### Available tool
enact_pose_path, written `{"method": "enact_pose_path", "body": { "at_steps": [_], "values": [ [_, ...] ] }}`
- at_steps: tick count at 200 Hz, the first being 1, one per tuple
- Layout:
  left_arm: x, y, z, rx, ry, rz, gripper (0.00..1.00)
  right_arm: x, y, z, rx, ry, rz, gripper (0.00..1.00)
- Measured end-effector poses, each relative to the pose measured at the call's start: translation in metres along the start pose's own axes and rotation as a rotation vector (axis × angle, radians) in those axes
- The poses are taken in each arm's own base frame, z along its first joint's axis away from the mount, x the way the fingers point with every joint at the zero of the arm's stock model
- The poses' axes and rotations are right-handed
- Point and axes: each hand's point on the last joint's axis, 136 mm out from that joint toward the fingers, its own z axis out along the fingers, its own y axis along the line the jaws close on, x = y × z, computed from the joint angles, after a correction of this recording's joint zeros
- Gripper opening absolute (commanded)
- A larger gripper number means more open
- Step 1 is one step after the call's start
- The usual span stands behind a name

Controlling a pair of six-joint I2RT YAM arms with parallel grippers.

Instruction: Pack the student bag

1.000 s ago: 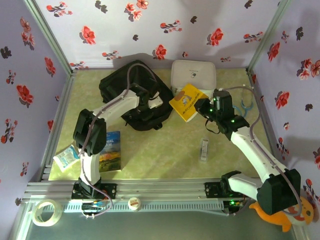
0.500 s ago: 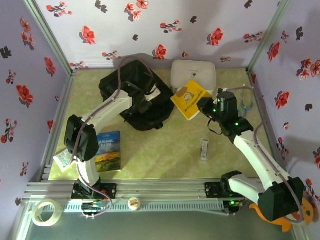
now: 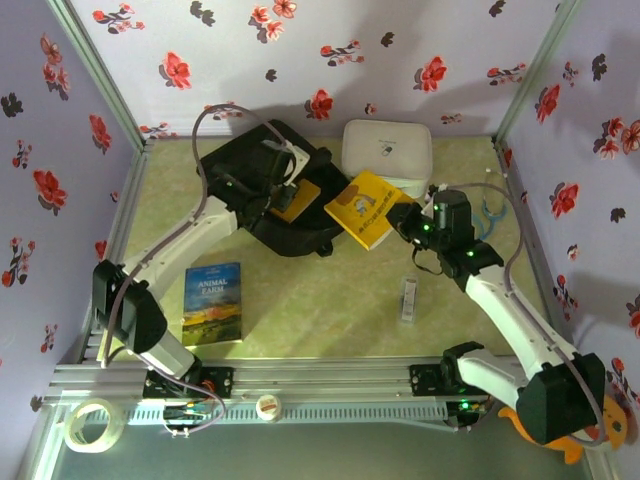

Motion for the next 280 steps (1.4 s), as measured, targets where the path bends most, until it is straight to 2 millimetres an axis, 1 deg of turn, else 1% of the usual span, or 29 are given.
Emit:
{"method": "enact_pose_path", "body": {
  "at_steps": [22, 48, 74, 87, 99, 140, 161, 189, 222, 243, 266, 280],
  "values": [
    [0.008, -0.008, 0.006, 0.024, -0.007, 0.000, 0.06, 0.001, 0.003, 0.016, -0.030, 0.031, 0.051, 0.13],
    [0.014, -0.015, 0.012, 0.044, -0.013, 0.000, 0.06, 0.004, -0.005, 0.039, -0.027, 0.071, 0.110, 0.13],
    [0.012, -0.017, 0.009, 0.058, -0.038, -0.005, 0.06, 0.015, -0.020, 0.061, 0.017, 0.121, 0.159, 0.13],
    [0.010, -0.017, 0.007, 0.062, -0.051, -0.008, 0.06, 0.020, -0.022, 0.071, 0.031, 0.144, 0.171, 0.13],
    [0.007, -0.016, 0.005, 0.064, -0.062, -0.010, 0.06, 0.024, -0.019, 0.080, 0.032, 0.165, 0.173, 0.13],
    [0.005, -0.019, 0.005, 0.080, -0.083, -0.014, 0.06, 0.029, 0.010, 0.105, -0.037, 0.194, 0.163, 0.13],
    [0.004, -0.021, 0.006, 0.087, -0.086, -0.015, 0.07, 0.033, 0.017, 0.115, -0.057, 0.204, 0.164, 0.13],
    [0.004, -0.021, 0.006, 0.090, -0.090, -0.016, 0.07, 0.036, 0.014, 0.128, -0.050, 0.215, 0.171, 0.14],
    [0.003, -0.022, 0.006, 0.095, -0.091, -0.016, 0.07, 0.027, 0.018, 0.145, -0.029, 0.212, 0.171, 0.15],
    [0.002, -0.022, 0.005, 0.096, -0.095, -0.017, 0.07, 0.027, 0.015, 0.156, -0.007, 0.212, 0.170, 0.15],
    [0.001, -0.022, 0.005, 0.096, -0.099, -0.018, 0.07, 0.035, 0.003, 0.178, 0.028, 0.236, 0.175, 0.16],
    [0.001, -0.022, 0.005, 0.097, -0.099, -0.020, 0.07, 0.040, -0.001, 0.193, 0.039, 0.250, 0.175, 0.16]
  ]
}}
